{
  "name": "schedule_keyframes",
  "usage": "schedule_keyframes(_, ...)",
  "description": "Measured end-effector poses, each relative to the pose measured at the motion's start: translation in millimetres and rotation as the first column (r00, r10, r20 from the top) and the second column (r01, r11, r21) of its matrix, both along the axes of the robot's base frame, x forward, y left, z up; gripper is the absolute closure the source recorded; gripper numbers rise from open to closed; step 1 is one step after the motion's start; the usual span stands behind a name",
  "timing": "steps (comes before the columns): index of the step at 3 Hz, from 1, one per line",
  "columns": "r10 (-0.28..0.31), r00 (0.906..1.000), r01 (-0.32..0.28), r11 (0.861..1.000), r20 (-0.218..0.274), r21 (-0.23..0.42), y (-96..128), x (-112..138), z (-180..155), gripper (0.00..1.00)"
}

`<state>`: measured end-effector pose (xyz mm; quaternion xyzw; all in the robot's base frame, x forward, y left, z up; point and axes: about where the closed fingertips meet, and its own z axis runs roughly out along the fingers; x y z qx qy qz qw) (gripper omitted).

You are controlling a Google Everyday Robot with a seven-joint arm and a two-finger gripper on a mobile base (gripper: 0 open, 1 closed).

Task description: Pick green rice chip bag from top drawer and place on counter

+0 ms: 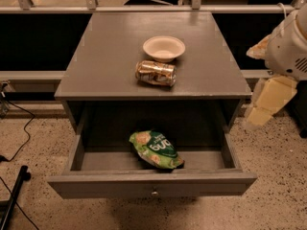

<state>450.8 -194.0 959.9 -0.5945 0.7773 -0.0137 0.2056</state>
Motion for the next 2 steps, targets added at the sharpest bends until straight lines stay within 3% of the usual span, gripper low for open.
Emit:
schedule_keyframes(1, 0.000, 1.0000, 0.000, 1.000, 0.001, -0.001, -0.2, -0.1, 0.3, 0.00)
schedule_keyframes(2, -0.097, 0.9944, 0.102, 0.988, -0.042, 0.115, 13.6, 1.3, -21.5, 0.00)
